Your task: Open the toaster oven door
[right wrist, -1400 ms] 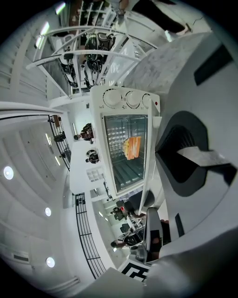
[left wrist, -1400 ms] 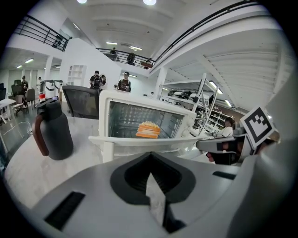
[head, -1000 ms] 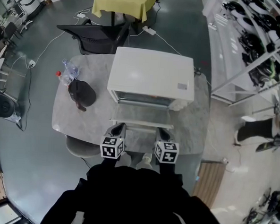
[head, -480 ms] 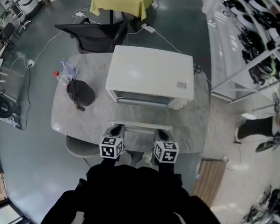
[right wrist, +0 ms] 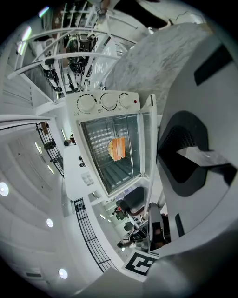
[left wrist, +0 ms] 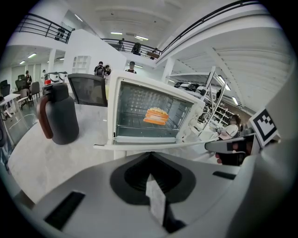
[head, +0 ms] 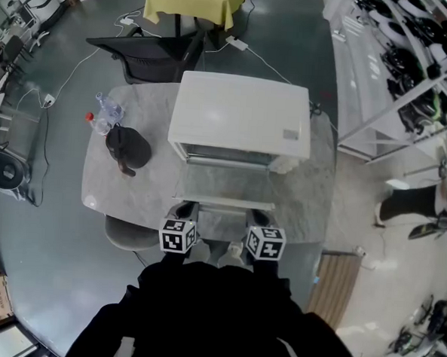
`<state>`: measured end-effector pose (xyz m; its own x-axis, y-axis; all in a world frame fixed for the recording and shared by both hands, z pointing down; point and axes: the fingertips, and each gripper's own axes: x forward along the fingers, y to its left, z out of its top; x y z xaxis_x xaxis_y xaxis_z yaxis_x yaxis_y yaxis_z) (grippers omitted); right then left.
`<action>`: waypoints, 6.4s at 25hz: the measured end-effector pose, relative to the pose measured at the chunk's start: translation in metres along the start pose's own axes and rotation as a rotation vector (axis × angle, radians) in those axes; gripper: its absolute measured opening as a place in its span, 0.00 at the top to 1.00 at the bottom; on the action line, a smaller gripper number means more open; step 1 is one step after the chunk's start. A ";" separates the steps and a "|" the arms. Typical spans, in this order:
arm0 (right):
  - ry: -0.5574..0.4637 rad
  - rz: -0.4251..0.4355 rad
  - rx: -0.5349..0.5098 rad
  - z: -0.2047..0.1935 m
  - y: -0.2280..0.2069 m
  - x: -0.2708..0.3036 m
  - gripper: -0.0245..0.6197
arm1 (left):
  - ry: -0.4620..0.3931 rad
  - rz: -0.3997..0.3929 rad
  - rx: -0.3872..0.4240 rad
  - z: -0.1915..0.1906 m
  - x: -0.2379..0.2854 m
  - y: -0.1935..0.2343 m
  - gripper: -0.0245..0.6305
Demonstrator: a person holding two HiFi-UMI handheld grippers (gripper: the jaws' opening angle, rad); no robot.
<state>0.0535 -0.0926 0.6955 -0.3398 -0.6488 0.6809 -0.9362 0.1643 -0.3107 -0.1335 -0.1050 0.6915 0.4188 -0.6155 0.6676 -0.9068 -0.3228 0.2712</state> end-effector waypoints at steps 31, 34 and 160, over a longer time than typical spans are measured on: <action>0.106 -0.014 0.006 -0.038 -0.002 0.009 0.96 | 0.091 -0.007 -0.011 -0.033 0.007 0.000 0.96; 0.109 -0.014 0.010 -0.040 -0.003 0.010 0.96 | 0.097 -0.010 -0.010 -0.035 0.009 0.000 0.96; 0.352 -0.078 0.092 -0.139 -0.033 0.041 0.96 | 0.378 -0.055 -0.104 -0.118 0.022 0.001 0.96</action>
<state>0.0577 -0.0210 0.8260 -0.2930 -0.3590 0.8861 -0.9539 0.0471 -0.2964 -0.1307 -0.0340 0.7884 0.4372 -0.2849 0.8530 -0.8917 -0.2612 0.3697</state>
